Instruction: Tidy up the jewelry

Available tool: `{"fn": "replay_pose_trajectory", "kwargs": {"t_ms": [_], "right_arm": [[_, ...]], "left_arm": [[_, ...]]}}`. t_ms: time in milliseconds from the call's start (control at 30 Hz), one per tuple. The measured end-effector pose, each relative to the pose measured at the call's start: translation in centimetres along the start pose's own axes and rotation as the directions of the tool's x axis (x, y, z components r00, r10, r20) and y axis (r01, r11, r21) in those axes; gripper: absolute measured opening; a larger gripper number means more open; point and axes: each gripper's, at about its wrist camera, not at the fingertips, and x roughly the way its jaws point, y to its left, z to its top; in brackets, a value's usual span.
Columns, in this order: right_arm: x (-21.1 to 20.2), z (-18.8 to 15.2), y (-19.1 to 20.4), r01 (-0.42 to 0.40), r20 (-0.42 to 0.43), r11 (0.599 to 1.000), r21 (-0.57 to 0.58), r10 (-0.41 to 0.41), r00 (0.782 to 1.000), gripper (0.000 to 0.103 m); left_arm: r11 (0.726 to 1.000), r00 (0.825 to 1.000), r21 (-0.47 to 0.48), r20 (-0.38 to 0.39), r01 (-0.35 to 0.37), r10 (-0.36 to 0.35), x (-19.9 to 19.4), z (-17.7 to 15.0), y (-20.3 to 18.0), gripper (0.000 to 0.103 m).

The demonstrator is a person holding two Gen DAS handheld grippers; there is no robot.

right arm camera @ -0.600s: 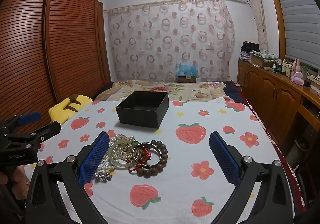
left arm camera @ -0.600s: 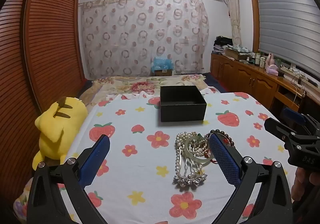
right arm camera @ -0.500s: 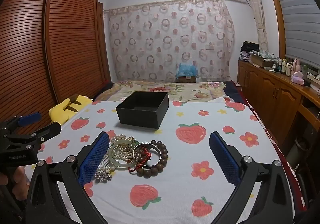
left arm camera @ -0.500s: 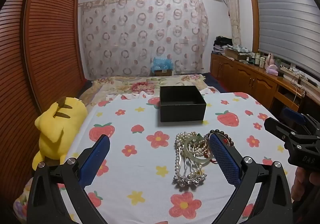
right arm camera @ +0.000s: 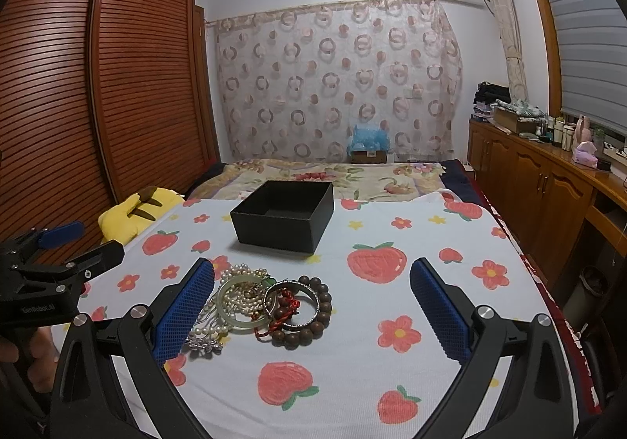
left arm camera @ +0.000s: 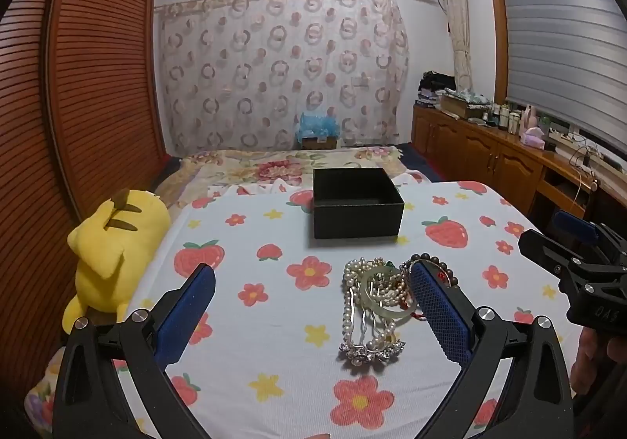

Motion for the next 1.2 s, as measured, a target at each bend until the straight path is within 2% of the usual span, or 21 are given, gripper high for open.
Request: {"fn": "replay_pose_trajectory", "kwargs": {"t_ms": [1200], "right_arm": [[-0.15, 0.09, 0.24, -0.004, 0.006, 1.0, 0.002, 0.004, 1.0, 0.101]], "left_arm": [[1.0, 1.0, -0.002, 0.001, 0.002, -0.002, 0.0, 0.0, 0.01, 0.096]]}}
